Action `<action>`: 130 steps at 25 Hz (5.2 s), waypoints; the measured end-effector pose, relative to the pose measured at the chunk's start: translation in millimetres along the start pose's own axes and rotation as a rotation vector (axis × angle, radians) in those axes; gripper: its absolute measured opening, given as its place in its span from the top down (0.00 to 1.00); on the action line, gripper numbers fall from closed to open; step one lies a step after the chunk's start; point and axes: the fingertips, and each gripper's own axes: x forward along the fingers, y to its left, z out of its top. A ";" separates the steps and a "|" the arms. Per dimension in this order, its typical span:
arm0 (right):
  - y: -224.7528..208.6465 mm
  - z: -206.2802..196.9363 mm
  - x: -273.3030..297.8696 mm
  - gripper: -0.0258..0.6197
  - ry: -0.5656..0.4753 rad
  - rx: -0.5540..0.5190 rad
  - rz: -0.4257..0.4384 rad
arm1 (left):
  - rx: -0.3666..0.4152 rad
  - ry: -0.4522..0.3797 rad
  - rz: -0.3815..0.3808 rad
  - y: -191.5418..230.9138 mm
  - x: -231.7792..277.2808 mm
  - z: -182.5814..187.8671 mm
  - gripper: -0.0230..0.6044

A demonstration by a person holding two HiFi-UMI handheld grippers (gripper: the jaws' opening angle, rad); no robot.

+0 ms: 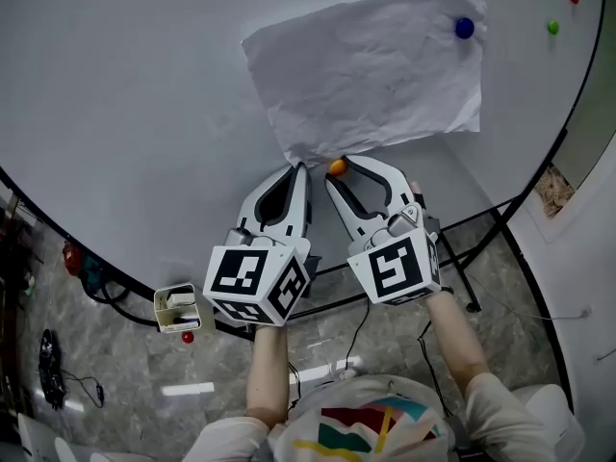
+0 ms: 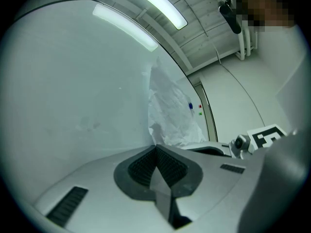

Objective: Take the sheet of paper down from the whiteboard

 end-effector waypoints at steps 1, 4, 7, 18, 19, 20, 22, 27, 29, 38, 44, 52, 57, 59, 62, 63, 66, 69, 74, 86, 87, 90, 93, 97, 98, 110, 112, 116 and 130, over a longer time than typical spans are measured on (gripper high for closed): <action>4.4 -5.2 -0.4 0.77 0.006 0.002 0.006 | 0.000 0.000 0.000 -0.1 0.0 -0.1 0.89; 11.6 -15.1 -0.5 0.77 0.008 0.003 0.005 | -0.001 -0.001 -0.001 -0.1 0.4 -0.4 0.89; 12.3 -15.3 -0.6 0.77 -0.004 0.015 0.003 | -0.002 -0.003 0.001 -0.1 0.6 -0.4 0.89; 13.5 -14.0 -2.2 0.77 -0.026 -0.024 -0.040 | -0.003 -0.007 0.005 -0.1 1.2 -0.6 0.89; 11.8 -11.2 -5.0 0.77 -0.035 -0.024 -0.046 | -0.004 -0.007 0.007 0.1 0.9 -0.8 0.89; 9.5 -7.0 -9.1 0.77 -0.047 -0.022 -0.048 | -0.004 -0.006 0.008 0.3 0.5 -1.1 0.89; 2.0 5.1 -20.4 0.77 -0.074 -0.030 -0.041 | -0.004 -0.003 0.012 0.6 -0.1 -1.6 0.89; -42.8 45.2 -55.8 0.77 -0.174 -0.042 -0.052 | -0.005 0.001 0.024 0.9 -0.2 -1.6 0.89; -88.3 58.6 -69.6 0.77 -0.241 0.064 -0.140 | -0.004 0.005 0.026 0.5 -0.1 -1.4 0.89; -239.1 62.1 -68.3 0.77 -0.178 0.064 -0.281 | 0.001 0.009 0.040 -1.1 0.4 -0.8 0.89; -248.5 60.4 -58.5 0.77 -0.134 0.034 -0.260 | 0.007 0.010 0.056 -2.8 0.3 -0.9 0.89; -248.6 53.5 -55.1 0.77 -0.121 0.019 -0.256 | 0.006 0.004 0.073 -3.5 -0.6 1.4 0.89; -250.8 51.6 -54.8 0.77 -0.115 0.002 -0.248 | 0.008 -0.006 0.094 -2.1 -0.7 1.2 0.89; -254.2 49.9 -55.8 0.77 -0.113 0.010 -0.255 | 0.009 -0.014 0.103 -1.5 -1.8 1.9 0.89; -260.2 48.7 -59.6 0.77 -0.114 0.029 -0.278 | 0.017 -0.034 0.111 -2.6 -6.2 7.9 0.89; -265.3 46.7 -62.5 0.77 -0.112 0.032 -0.298 | 0.024 -0.038 0.119 -3.1 -8.0 10.3 0.89; -288.8 36.3 -75.9 0.77 -0.101 0.057 -0.353 | 0.030 -0.045 0.153 -2.3 -13.8 14.8 0.89; -301.3 25.3 -84.3 0.77 -0.086 0.079 -0.355 | 0.013 -0.053 0.168 -5.1 -20.6 16.2 0.89; -299.0 13.5 -83.4 0.77 -0.101 0.121 -0.317 | 0.024 -0.059 0.173 -18.3 -28.0 14.8 0.89; -293.1 19.9 -95.9 0.77 -0.187 0.093 -0.338 | 0.060 -0.055 0.170 -51.4 -36.8 10.9 0.89; -290.2 21.3 -99.7 0.77 -0.196 0.093 -0.339 | 0.060 -0.054 0.168 -53.0 -36.5 10.0 0.89; -274.1 25.1 -114.7 0.77 -0.231 0.119 -0.321 | 0.065 -0.047 0.159 -60.3 -32.9 6.8 0.89; -244.7 23.6 -130.9 0.77 -0.274 0.181 -0.274 | 0.075 -0.033 0.144 -69.9 -29.6 -0.2 0.89; -194.8 10.7 -149.8 0.77 -0.296 0.277 -0.229 | 0.080 0.000 0.126 -80.6 -29.3 -17.8 0.89; -182.5 5.3 -152.9 0.77 -0.292 0.298 -0.224 | 0.079 0.010 0.126 -81.4 -29.4 -23.9 0.89; -68.6 -85.2 -146.7 0.77 -0.043 0.541 -0.169 | 0.062 0.066 0.110 -67.1 -35.3 -65.4 0.89; -59.4 -87.9 -142.6 0.77 -0.026 0.541 -0.160 | 0.065 0.066 0.105 -63.0 -34.4 -65.7 0.89; -52.6 -87.2 -135.8 0.77 -0.015 0.521 -0.155 | 0.067 0.063 0.090 -58.6 -30.3 -65.4 0.89; -49.8 -92.0 -117.6 0.77 0.016 0.497 -0.170 | 0.048 0.055 0.044 -47.6 -20.2 -68.6 0.89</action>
